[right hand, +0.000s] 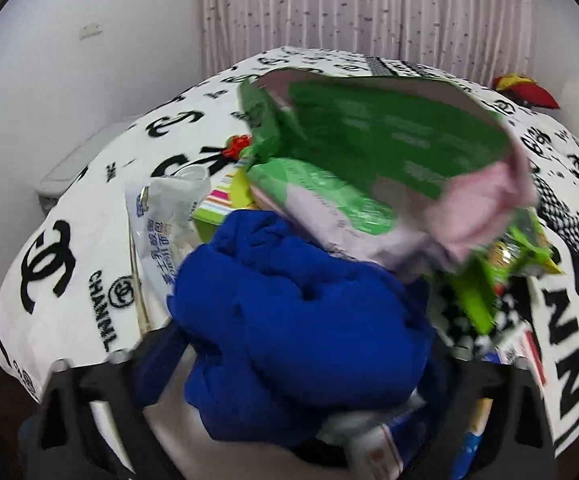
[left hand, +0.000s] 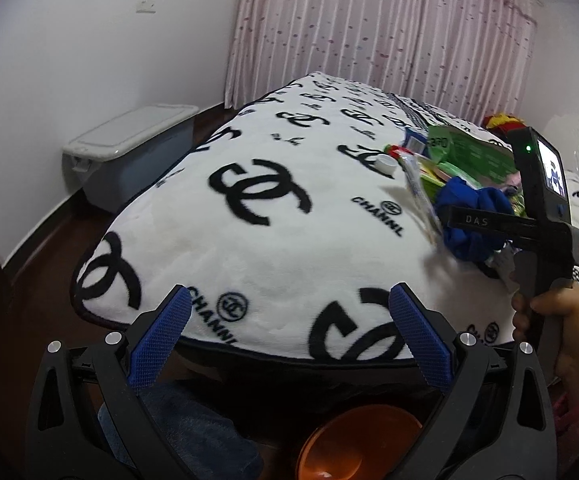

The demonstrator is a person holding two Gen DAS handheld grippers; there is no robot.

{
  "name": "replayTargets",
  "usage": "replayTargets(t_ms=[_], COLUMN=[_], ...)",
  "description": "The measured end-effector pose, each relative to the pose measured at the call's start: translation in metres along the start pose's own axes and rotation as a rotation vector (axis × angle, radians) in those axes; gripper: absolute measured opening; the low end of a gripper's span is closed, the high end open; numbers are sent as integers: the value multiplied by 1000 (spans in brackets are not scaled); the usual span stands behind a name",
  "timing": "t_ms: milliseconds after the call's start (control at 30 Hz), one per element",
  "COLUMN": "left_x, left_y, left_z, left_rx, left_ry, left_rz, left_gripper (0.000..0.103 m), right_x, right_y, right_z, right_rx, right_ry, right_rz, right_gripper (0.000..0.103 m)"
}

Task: Collect trash
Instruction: 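Grasp the blue cloth with the right gripper and lift it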

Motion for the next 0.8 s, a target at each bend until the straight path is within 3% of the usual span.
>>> replayTargets(t_ms=[67, 167, 533, 700, 800], left_x=[0, 0, 6, 5, -4], left_y=[-1, -1, -13, -36, -57], left_z=[3, 6, -14, -37, -54], left_rx=[4, 7, 43, 226, 361], left_ry=[13, 19, -8, 71, 189], left_rz=[3, 4, 18, 95, 157], left_gripper=[97, 97, 97, 97, 97], right_x=[0, 4, 9, 16, 23], right_y=[4, 19, 97, 139, 165], right_z=[2, 2, -5, -15, -24], right_rx=[10, -27, -153, -169, -166], right_ry=[14, 2, -66, -66, -76], right_rz=[-11, -38, -179, -265, -311], right_gripper=[66, 62, 62, 62, 62])
Point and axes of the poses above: each gripper's, at about its wrist camera, not at the fingertips, and y roughly against the way its jaws point, z to its left, x to its underside, the point moved 7 cm from there along -y, roughly the way its jaws point, and after that the axes turned 6 degrees about y, right-handed, at the moved point
